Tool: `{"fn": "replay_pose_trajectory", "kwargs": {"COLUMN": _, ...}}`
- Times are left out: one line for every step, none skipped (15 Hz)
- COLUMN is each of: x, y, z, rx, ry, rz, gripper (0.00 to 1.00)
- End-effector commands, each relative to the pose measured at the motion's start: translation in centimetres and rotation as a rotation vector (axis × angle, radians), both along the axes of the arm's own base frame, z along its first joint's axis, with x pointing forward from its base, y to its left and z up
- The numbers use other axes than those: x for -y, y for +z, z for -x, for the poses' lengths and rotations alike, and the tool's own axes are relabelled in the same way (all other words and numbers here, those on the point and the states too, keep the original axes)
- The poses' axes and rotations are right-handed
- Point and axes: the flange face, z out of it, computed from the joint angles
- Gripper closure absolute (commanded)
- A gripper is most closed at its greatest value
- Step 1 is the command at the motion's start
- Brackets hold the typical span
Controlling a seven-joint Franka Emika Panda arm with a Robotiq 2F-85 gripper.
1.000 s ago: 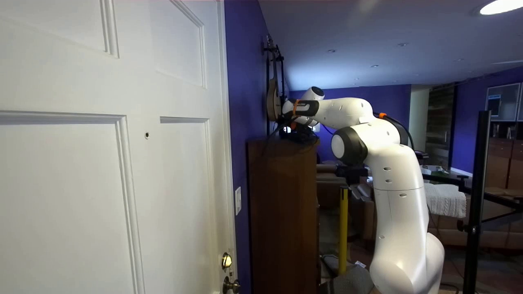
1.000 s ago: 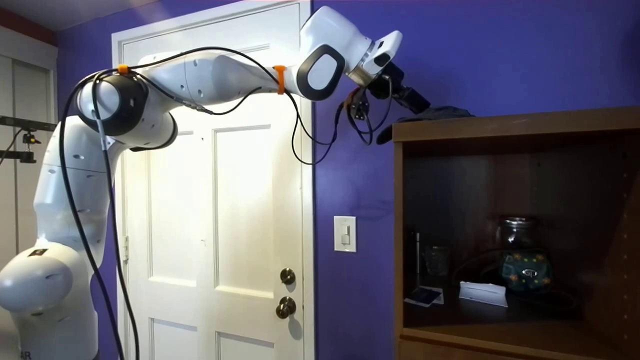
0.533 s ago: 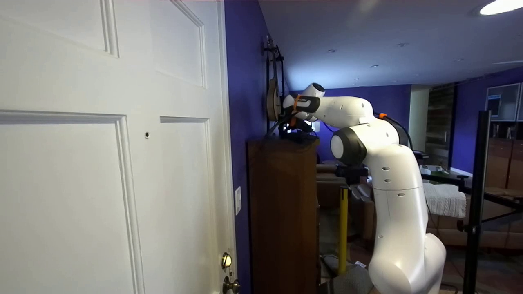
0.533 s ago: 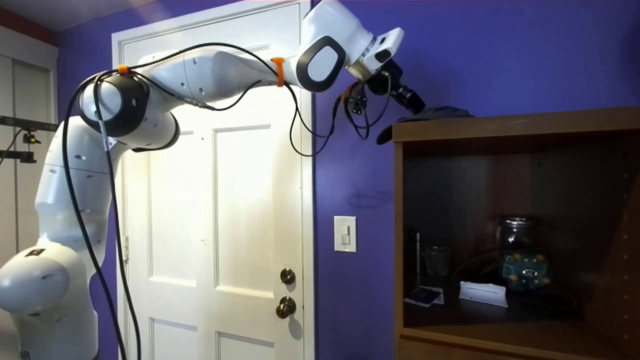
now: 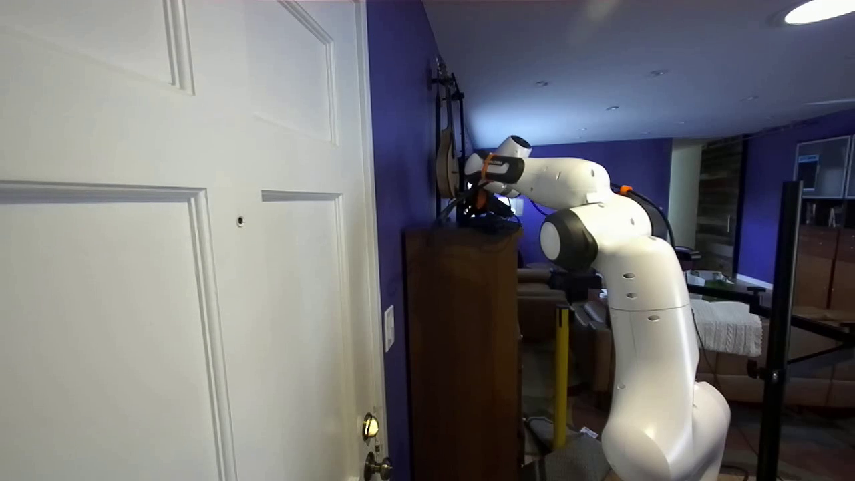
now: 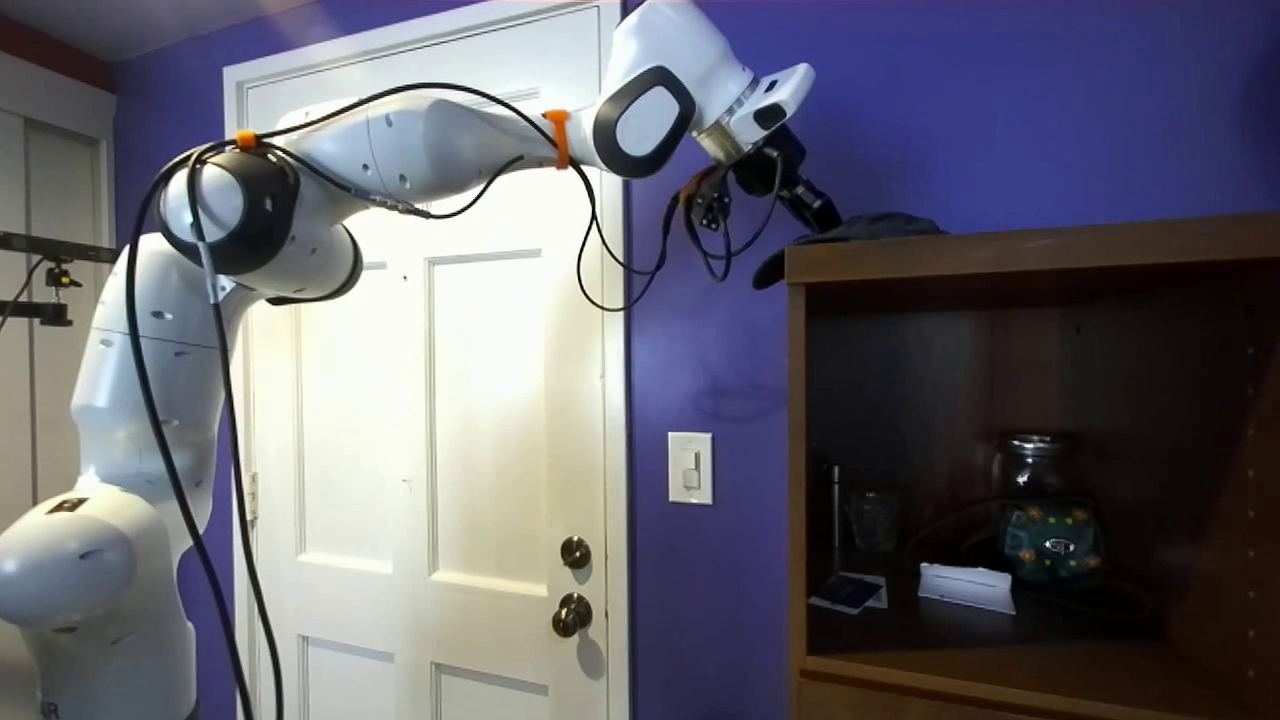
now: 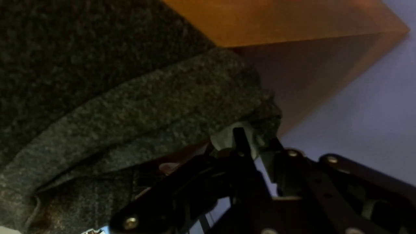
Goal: Pick up the black tennis hat and hang it on the hanger on the door
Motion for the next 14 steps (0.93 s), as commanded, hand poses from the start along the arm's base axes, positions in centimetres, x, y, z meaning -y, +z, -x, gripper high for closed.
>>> {"fn": "replay_pose_trajectory", "kwargs": {"x": 0.3, "y": 0.2, "z": 0.0, "rx": -0.009, "ry": 0.024, "rz": -0.016, "gripper": 0.89}}
{"fn": "replay_pose_trajectory", "kwargs": {"x": 0.2, "y": 0.2, "z": 0.0, "rx": -0.013, "ry": 0.029, "rz": -0.026, "gripper": 0.94}}
{"fn": "replay_pose_trajectory", "kwargs": {"x": 0.2, "y": 0.1, "z": 0.0, "rx": -0.017, "ry": 0.031, "rz": -0.03, "gripper": 0.95}}
{"fn": "replay_pose_trajectory", "kwargs": {"x": 0.1, "y": 0.1, "z": 0.1, "rx": -0.02, "ry": 0.034, "rz": -0.034, "gripper": 1.0}}
{"fn": "replay_pose_trajectory", "kwargs": {"x": 0.0, "y": 0.2, "z": 0.2, "rx": -0.02, "ry": 0.036, "rz": -0.037, "gripper": 1.0}}
{"fn": "replay_pose_trajectory", "kwargs": {"x": -0.3, "y": 0.3, "z": 0.4, "rx": -0.021, "ry": 0.054, "rz": -0.049, "gripper": 1.0}}
{"fn": "replay_pose_trajectory", "kwargs": {"x": -0.5, "y": 0.4, "z": 0.7, "rx": -0.031, "ry": 0.058, "rz": -0.054, "gripper": 0.99}}
{"fn": "replay_pose_trajectory", "kwargs": {"x": -0.7, "y": 0.7, "z": 0.9, "rx": -0.033, "ry": 0.066, "rz": -0.064, "gripper": 0.99}}
{"fn": "replay_pose_trajectory", "kwargs": {"x": -0.9, "y": 0.9, "z": 1.3, "rx": -0.034, "ry": 0.067, "rz": -0.076, "gripper": 0.99}}
{"fn": "replay_pose_trajectory", "kwargs": {"x": -1.3, "y": 1.3, "z": 1.8, "rx": -0.029, "ry": 0.079, "rz": -0.089, "gripper": 0.99}}
{"fn": "replay_pose_trajectory", "kwargs": {"x": -1.7, "y": 1.6, "z": 2.3, "rx": -0.025, "ry": 0.082, "rz": -0.103, "gripper": 0.99}}
{"fn": "replay_pose_trajectory", "kwargs": {"x": -2.0, "y": 2.0, "z": 2.9, "rx": -0.02, "ry": 0.076, "rz": -0.117, "gripper": 0.99}}
{"fn": "replay_pose_trajectory", "kwargs": {"x": -2.4, "y": 2.5, "z": 3.7, "rx": -0.011, "ry": 0.065, "rz": -0.128, "gripper": 0.99}}
{"fn": "replay_pose_trajectory", "kwargs": {"x": -2.6, "y": 3.0, "z": 4.4, "rx": -0.003, "ry": 0.053, "rz": -0.134, "gripper": 0.99}}
